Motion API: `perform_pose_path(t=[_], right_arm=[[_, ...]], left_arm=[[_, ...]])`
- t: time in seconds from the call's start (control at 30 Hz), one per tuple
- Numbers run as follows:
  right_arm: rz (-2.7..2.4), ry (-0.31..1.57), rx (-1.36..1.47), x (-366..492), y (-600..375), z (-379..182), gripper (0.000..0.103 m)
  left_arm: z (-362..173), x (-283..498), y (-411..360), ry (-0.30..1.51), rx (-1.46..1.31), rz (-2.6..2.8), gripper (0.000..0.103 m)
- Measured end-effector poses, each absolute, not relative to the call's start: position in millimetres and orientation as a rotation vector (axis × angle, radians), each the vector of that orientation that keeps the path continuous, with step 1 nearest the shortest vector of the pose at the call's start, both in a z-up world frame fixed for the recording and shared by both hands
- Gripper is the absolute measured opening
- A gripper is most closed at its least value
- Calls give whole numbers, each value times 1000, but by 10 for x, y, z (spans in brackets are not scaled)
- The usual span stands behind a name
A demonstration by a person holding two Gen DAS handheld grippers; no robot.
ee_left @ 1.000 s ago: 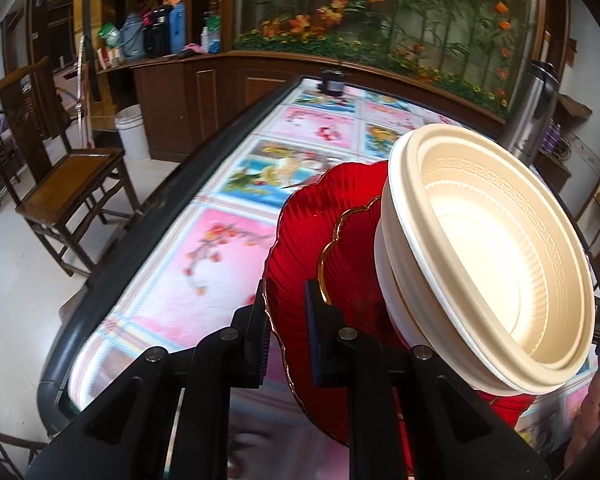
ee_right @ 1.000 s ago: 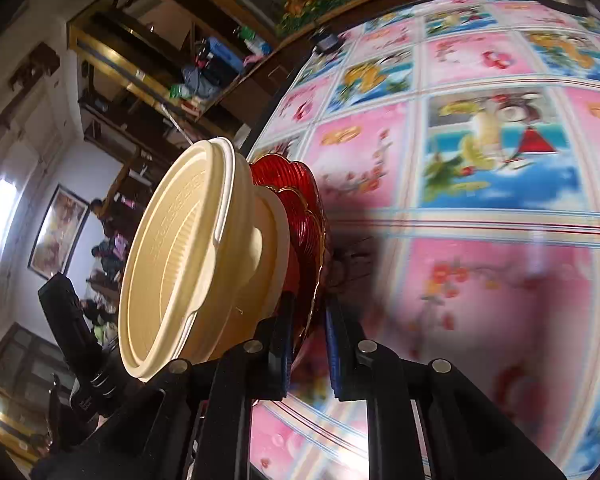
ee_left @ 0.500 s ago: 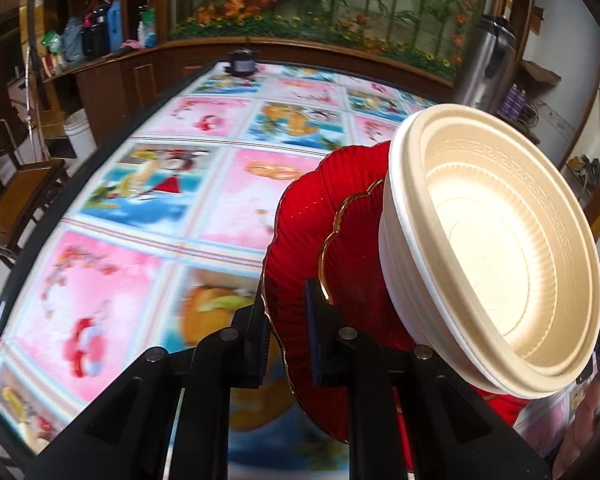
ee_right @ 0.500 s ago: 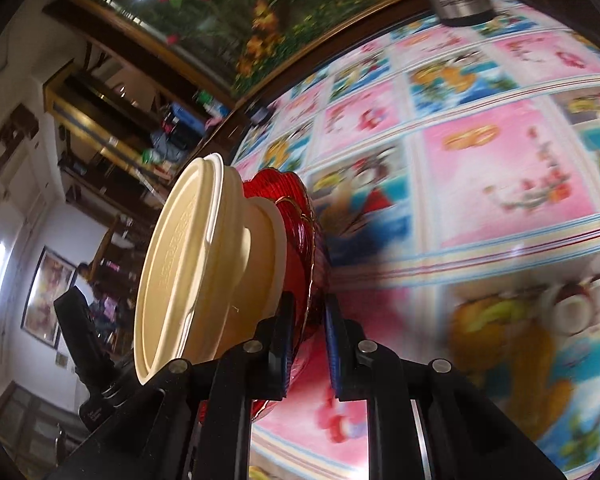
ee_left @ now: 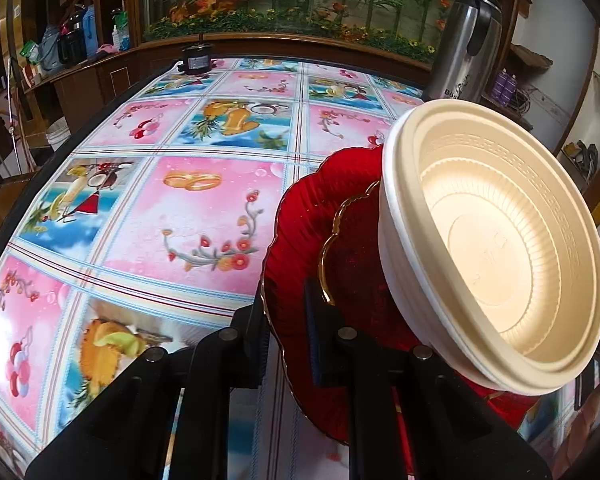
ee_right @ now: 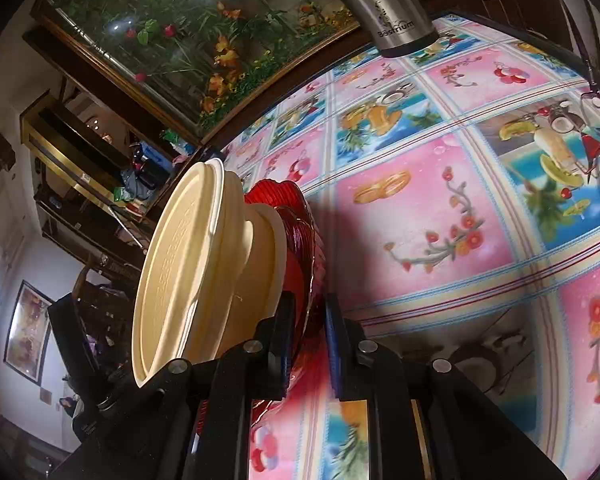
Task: Organize plates and bowls
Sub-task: 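Lower the beige bowl into the stacked bowls and open the left tool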
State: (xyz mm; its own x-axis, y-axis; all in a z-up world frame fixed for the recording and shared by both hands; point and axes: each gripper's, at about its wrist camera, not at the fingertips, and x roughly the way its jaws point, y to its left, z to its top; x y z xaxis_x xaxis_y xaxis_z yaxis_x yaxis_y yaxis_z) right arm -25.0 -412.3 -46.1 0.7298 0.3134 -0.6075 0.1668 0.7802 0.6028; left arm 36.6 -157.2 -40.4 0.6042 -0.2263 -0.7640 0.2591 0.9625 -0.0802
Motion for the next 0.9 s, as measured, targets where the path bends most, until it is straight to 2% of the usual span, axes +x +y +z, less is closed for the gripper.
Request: perform_pose_path(t=[0.33, 0.9], right_arm=[[90, 773, 696, -224, -4144, -588, 14], [75, 761, 677, -233, -4119, -581, 14]], left_arm=[[-404, 327, -1612, 786, 54, -256, 12], [-410, 338, -1574, 790, 18, -275, 11]])
